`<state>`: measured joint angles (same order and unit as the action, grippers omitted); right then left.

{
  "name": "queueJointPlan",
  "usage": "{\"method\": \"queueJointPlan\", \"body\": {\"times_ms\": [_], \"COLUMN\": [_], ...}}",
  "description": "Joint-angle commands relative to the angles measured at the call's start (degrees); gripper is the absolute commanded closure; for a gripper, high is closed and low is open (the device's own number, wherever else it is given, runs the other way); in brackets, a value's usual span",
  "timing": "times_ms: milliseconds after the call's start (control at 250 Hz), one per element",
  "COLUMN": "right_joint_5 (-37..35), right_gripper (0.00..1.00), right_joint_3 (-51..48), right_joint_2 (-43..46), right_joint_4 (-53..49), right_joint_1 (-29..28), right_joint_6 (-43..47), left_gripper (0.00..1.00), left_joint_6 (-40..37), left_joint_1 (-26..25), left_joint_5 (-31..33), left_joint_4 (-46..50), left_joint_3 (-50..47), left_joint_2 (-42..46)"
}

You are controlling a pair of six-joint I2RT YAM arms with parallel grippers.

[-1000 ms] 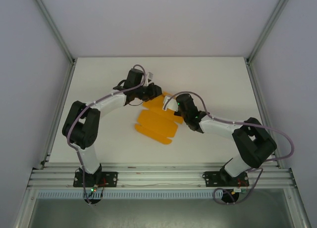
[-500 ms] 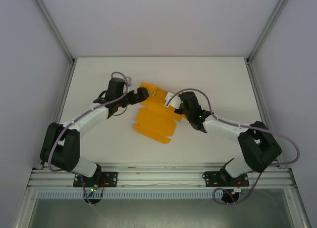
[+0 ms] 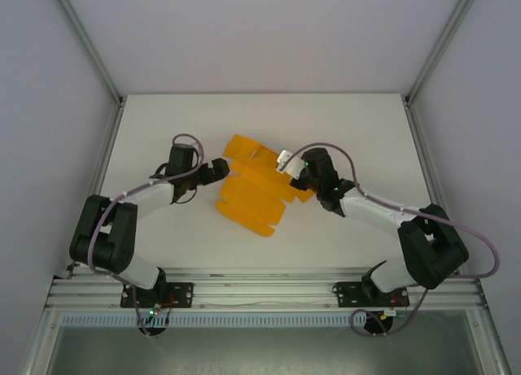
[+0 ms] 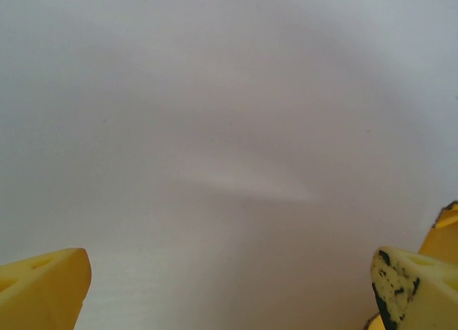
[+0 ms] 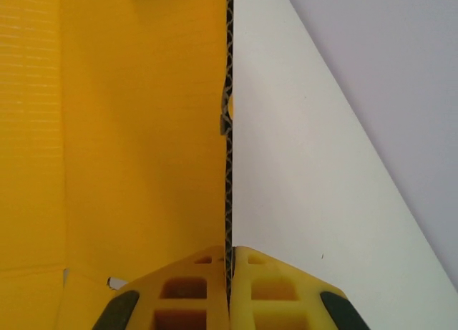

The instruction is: Assemble paper box

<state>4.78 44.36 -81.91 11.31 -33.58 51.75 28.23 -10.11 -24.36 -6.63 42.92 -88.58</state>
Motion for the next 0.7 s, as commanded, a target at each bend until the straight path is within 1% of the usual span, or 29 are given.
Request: {"method": "queueJointPlan", "body": {"times_ms": [0,172,276,364,492,600,696], "right_joint_5": [1.7,3.42,4.21,5.52,7.53,10.34,11.35], "right_gripper": [1.0,1.0,1.0,1.0,1.0,1.0,1.0], "right_joint_3": [1.59,2.54,2.53,2.93,3.6,3.68,3.7], "right_joint_2": [0.0,-0.35,-0.61,-0.58,-0.29,0.13,0.15], "right_joint_4": [0.34,-0.85,0.19,0.74,0.99,1.39,1.1], "right_joint_1": [0.17,0.29,0.48,1.01,1.73,2.61,2.86], "right_joint_6": [-2.18,-2.83,-3.08,-3.84,-4.85,-6.29,-6.09], "left_gripper": [0.02,0.05,0.13,0.24,0.29,0.38,0.47], "left_joint_6": [-3.61,-5.59,-4.74,-3.34,-1.04,1.17,1.91], "left_joint_1": [-0.17,-1.27,-2.18,-2.7,-2.72,-2.87,-2.87], "left_joint_5": [-5.1,-12.68,-15.57,-17.82,-20.46,-23.03,-23.51], "left_joint_4": [-7.11,-12.82,-16.43,-19.34,-23.38,-27.1,-28.94], "left_joint_3": [0.48,-1.41,-1.7,-1.52,-1.62,-1.65,-1.73], "left_joint_2": [-1.02,-2.14,-3.62,-5.55,-7.61,-8.84,-9.66]}}
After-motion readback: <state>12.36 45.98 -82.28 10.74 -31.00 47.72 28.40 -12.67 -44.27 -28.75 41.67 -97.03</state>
